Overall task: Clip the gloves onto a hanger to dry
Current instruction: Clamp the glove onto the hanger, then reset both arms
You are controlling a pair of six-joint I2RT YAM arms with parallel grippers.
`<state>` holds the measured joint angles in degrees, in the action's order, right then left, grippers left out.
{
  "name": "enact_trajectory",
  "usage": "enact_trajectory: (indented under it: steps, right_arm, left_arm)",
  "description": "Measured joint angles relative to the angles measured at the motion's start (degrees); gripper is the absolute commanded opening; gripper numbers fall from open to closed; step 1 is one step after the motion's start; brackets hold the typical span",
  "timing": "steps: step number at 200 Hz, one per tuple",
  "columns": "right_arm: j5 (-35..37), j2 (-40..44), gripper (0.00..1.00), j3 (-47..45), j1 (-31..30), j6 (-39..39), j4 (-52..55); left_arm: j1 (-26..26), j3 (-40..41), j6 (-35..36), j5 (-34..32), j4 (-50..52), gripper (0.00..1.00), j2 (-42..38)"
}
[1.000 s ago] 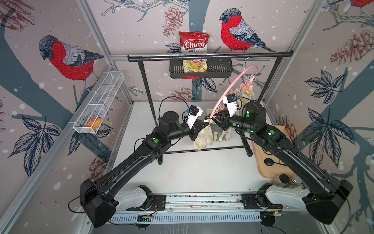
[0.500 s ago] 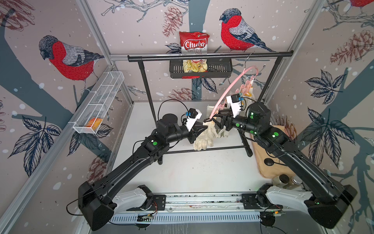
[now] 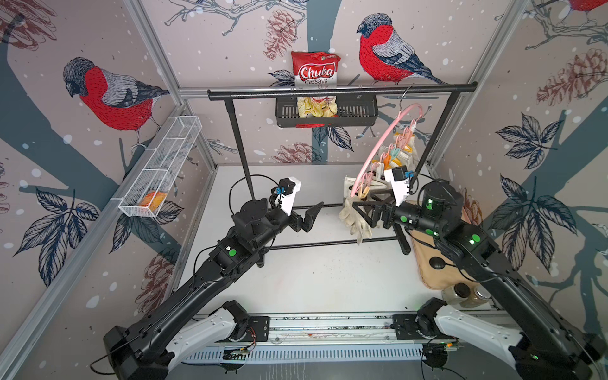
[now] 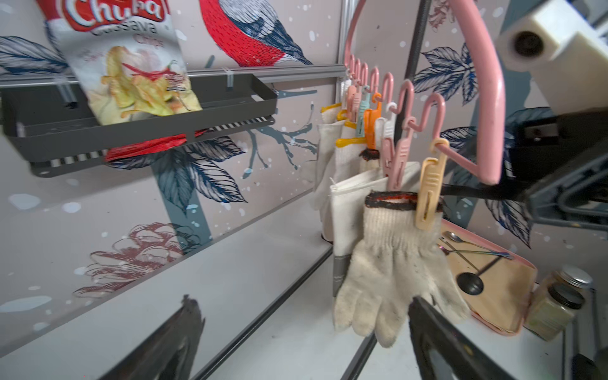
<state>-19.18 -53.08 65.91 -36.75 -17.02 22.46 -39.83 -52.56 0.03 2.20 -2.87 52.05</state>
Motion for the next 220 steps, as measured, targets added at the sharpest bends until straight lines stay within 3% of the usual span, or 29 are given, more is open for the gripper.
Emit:
enact_trajectory:
  steps: [45,110,132,152,179,220]
  right_arm:
    - [4.39,9.31,0.99,-3.56,0.07,-4.57,4.96]
    - [34.53,17.97,0.94,-3.08,0.44,-15.26,15.69]
    - [42.8,17.81,0.94,-5.01,0.98,-17.97,18.29]
    - [45.62,16.61,0.93,-8.2,3.13,-19.43,18.64]
    - [43.32,14.75,0.93,-14.51,12.7,-20.39,16.87]
    - [29.07,14.36,0.93,-27.36,39.1,-16.55,6.6]
  left_arm:
    - [0.37,6.43,-0.63,-14.05,-0.46,0.96,-9.51]
    - [1.68,11.23,-4.79,-32.54,7.76,0.96,-15.37]
    - [4.85,14.49,-6.25,-35.58,9.77,0.96,-16.98]
    - [9.81,17.7,-7.69,-35.67,10.05,0.96,-18.03]
    - [17.33,22.99,-9.79,-33.38,9.94,0.96,-18.97]
    - [22.16,32.61,-10.45,-31.52,6.38,0.95,-20.52]
